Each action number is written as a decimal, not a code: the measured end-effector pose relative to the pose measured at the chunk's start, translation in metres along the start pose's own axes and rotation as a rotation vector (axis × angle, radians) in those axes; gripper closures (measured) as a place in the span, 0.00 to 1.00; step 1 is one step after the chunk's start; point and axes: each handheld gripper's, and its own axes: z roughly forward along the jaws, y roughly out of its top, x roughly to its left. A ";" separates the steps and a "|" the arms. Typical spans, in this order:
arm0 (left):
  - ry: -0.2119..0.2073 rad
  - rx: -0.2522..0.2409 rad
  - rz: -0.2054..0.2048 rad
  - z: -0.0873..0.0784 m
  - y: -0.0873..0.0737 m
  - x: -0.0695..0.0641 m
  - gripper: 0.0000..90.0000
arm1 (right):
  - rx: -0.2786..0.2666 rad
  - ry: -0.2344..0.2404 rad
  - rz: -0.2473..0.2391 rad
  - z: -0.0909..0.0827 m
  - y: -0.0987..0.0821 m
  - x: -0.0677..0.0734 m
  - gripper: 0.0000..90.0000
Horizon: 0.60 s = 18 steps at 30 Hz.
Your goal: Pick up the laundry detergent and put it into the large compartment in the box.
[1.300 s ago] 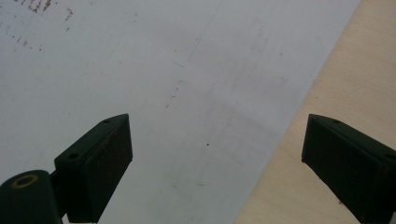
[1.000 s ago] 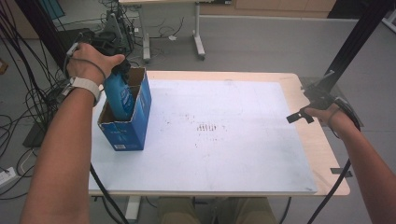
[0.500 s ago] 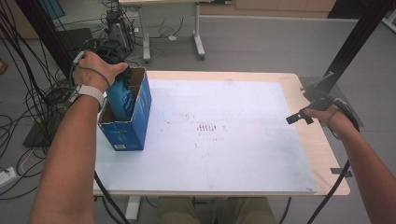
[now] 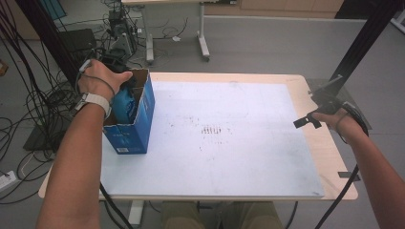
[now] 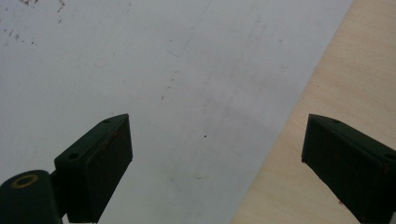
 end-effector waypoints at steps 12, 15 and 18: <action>0.008 0.011 0.012 0.022 -0.003 -0.001 0.42 | 0.005 0.003 0.005 0.002 -0.003 -0.001 0.09; 0.013 0.008 0.017 0.025 -0.004 -0.002 0.42 | 0.007 0.002 0.011 0.002 -0.005 -0.002 0.09; 0.008 0.014 0.016 0.029 -0.005 -0.002 0.42 | 0.008 0.001 0.012 0.002 -0.006 -0.003 0.09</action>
